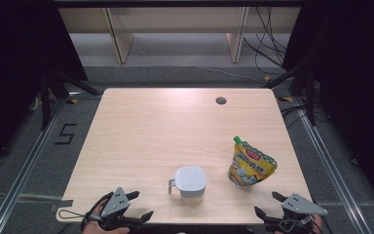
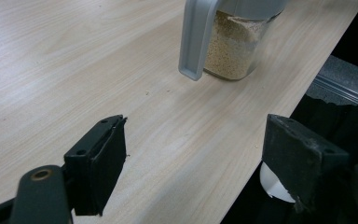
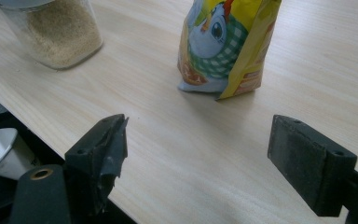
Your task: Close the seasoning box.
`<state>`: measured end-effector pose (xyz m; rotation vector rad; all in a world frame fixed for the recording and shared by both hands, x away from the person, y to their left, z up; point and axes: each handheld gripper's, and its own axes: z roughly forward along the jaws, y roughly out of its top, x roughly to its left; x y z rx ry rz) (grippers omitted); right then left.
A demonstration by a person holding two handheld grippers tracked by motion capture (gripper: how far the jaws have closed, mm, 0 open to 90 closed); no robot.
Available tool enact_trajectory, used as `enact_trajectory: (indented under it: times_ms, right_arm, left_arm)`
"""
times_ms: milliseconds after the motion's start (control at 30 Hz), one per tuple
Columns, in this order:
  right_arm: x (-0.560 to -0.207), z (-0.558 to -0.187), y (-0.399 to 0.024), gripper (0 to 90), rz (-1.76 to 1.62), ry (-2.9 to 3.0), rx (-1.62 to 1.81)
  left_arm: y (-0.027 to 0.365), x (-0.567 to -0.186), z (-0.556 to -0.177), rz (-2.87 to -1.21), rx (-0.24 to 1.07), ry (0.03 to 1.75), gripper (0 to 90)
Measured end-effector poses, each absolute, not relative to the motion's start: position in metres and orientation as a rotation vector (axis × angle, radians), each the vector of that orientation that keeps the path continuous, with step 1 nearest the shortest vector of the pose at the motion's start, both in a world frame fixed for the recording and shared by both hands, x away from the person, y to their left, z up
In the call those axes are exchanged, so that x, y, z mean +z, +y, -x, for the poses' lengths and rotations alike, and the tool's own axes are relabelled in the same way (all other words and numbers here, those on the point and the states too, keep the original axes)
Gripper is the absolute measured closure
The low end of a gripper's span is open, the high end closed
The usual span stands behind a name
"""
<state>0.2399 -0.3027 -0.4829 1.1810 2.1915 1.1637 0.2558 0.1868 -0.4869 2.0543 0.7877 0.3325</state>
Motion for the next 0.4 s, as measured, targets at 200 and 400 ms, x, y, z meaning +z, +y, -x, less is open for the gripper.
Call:
enact_trajectory:
  times_ms: [200, 400]
  right_arm:
    - [-0.4845, -0.2406, -0.3028, 20.8, -1.189, 2.196, 1.161]
    - [-0.4839, -0.2389, -0.3016, 19.6, -1.243, 2.167, 1.163]
  left_arm:
    - [0.1861, -0.4878, -0.2560, -2.037, 0.349, 0.793, 20.9]
    - [0.1880, -0.4874, -0.2594, -1.981, 0.379, 0.852, 15.0]
